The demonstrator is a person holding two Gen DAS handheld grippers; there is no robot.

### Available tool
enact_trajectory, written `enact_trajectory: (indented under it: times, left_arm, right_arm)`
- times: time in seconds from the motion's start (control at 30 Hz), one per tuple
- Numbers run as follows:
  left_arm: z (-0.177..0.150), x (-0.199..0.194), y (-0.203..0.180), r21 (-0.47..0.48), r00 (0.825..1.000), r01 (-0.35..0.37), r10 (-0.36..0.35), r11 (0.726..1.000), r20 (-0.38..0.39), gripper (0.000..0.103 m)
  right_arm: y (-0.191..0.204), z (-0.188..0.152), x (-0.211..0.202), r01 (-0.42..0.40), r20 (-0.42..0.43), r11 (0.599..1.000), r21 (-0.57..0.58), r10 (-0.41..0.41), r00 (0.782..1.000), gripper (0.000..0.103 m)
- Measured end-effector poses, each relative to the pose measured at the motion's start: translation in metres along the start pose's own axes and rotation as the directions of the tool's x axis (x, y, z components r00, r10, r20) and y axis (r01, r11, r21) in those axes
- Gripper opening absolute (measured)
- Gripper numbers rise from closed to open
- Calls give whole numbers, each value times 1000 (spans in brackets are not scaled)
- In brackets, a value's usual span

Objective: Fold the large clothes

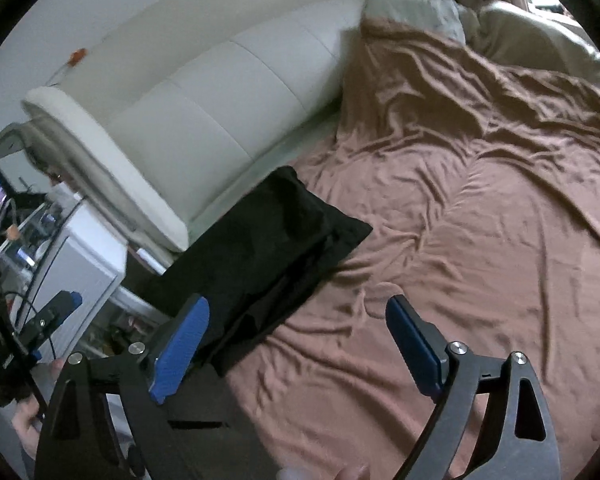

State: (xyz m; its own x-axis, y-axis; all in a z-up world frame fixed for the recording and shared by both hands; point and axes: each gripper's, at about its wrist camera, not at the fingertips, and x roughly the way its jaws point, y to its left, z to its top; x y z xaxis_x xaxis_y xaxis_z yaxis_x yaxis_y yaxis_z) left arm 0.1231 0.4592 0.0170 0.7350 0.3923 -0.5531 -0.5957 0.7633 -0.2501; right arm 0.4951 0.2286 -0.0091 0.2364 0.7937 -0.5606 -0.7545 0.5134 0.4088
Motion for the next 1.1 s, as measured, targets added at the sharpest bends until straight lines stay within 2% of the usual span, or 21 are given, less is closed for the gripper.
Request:
enact_trajectory:
  times: [0.07,0.37,0.67,0.83,1.1]
  left_arm:
    - [-6,-16,-12,2,1000,6,-6,1000,16,102]
    - [-38,-82,-67,47,996,60,-63,997,55,103]
    - [-77,-142,-105,105,985,122,-134,987,111,103]
    - [-101,-173,-117,147,979,127,-148,981,143,103]
    - [-137,-209,-125,192,971,166,-194,967,138,103]
  right_arm:
    - [2,-10,-27,9,16,1000,-21,-9,1000,103]
    - [2,-56,-134,68,132,994,-82,-56,990,103]
    - [0,-107,-211,105,158,992,-72,-93,983,103]
    - [9,-138,-247,133,186,989,-69,-118,975,103]
    - [23,-197,-301,239,249,970,-47,-221,943,103]
